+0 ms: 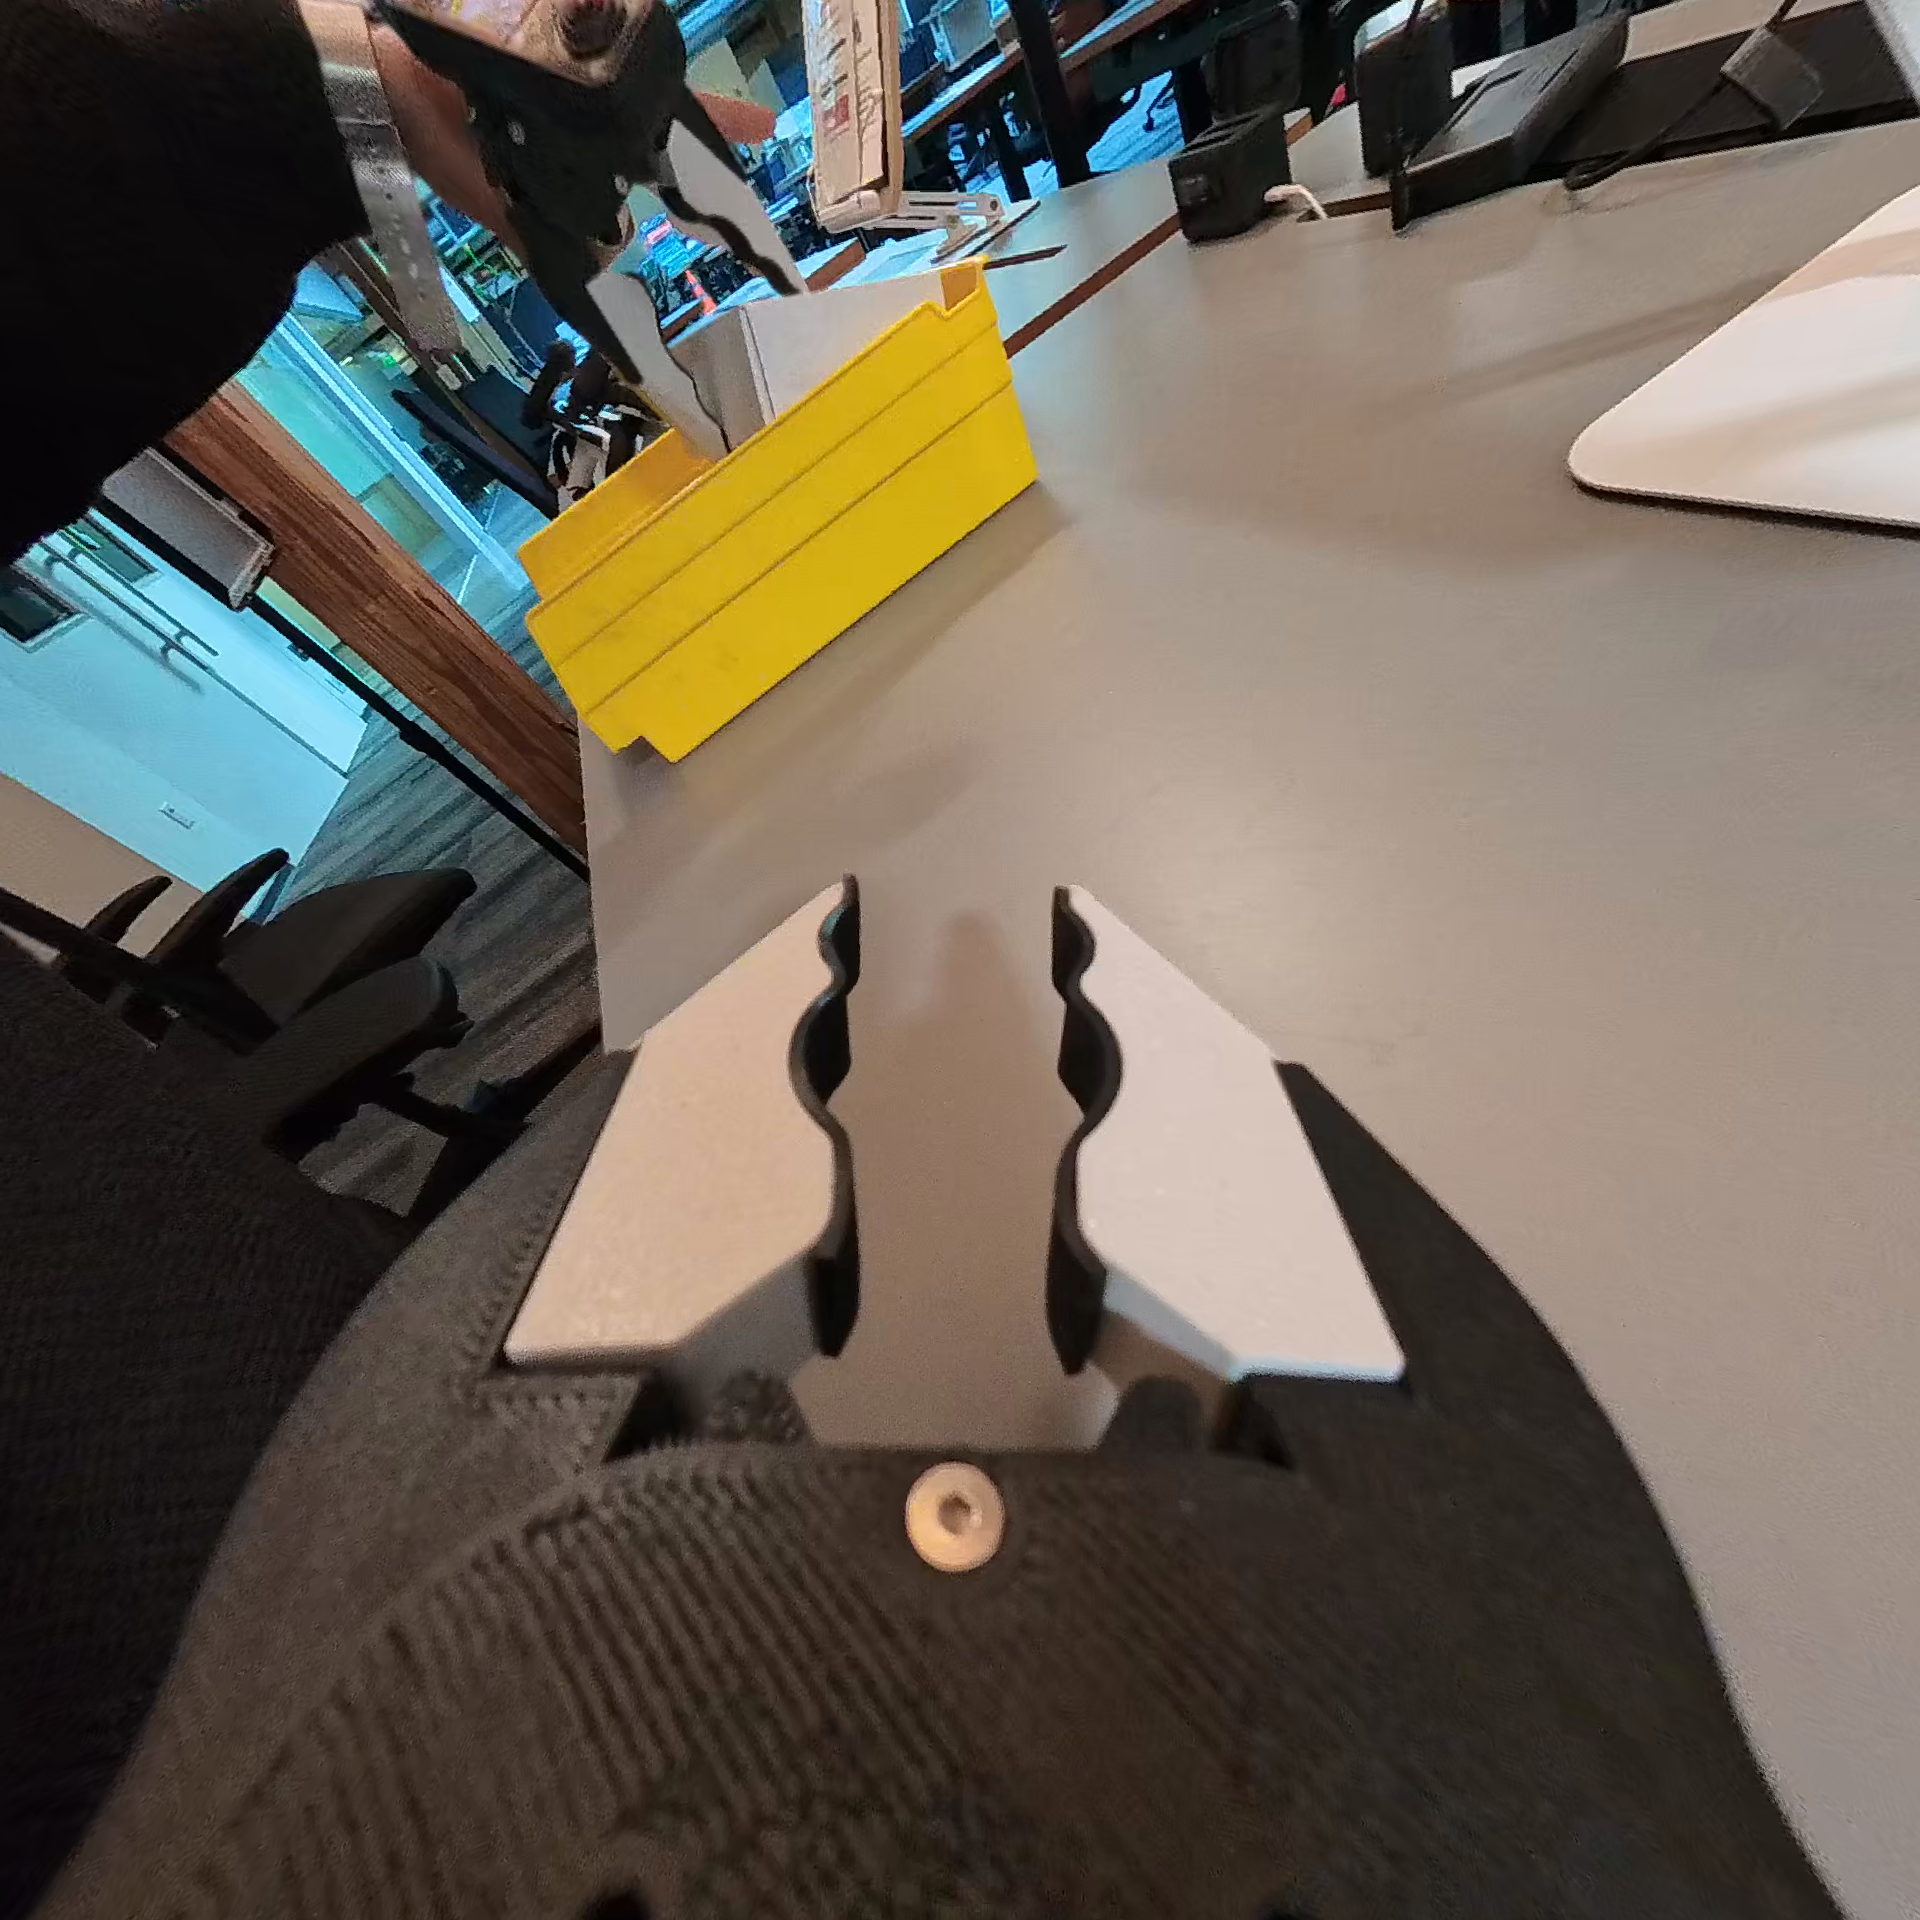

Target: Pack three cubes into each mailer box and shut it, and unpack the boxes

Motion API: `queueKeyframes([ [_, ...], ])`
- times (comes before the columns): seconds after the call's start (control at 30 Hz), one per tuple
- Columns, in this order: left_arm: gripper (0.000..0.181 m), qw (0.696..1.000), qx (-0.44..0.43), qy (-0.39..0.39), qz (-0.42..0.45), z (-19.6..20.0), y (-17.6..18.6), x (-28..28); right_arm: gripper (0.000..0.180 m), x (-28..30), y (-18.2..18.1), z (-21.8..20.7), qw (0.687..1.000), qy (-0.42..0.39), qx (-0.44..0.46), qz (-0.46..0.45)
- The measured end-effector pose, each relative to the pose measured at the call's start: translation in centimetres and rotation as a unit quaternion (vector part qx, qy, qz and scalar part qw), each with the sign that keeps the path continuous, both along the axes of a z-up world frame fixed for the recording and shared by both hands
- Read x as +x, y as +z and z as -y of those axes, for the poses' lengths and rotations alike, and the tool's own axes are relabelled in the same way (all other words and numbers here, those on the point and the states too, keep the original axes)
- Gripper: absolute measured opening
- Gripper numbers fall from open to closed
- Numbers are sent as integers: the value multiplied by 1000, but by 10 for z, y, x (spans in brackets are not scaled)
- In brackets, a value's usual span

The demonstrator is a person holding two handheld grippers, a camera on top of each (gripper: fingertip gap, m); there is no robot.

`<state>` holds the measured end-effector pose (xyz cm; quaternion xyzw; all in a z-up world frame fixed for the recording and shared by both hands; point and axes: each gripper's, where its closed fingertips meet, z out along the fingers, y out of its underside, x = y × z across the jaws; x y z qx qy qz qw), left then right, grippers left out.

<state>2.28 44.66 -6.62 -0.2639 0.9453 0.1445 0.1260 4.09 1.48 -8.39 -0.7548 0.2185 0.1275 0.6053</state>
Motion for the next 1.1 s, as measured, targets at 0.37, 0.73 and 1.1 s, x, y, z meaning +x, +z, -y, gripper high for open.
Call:
queueKeyframes([
  [0.37, 91, 999, -1, 0, 40, 0, -2, -1, 36, -4, 4, 0, 1000, 2, 4, 4],
  [0.73, 119, 999, -4, 27, 45, 2, -5, -18, 36, -5, -2, -3, 1000, 5, -2, -4],
  [1.1, 137, 998, -26, 42, -31, -4, -24, -1, 36, -9, -6, -6, 1000, 12, -15, 3],
])
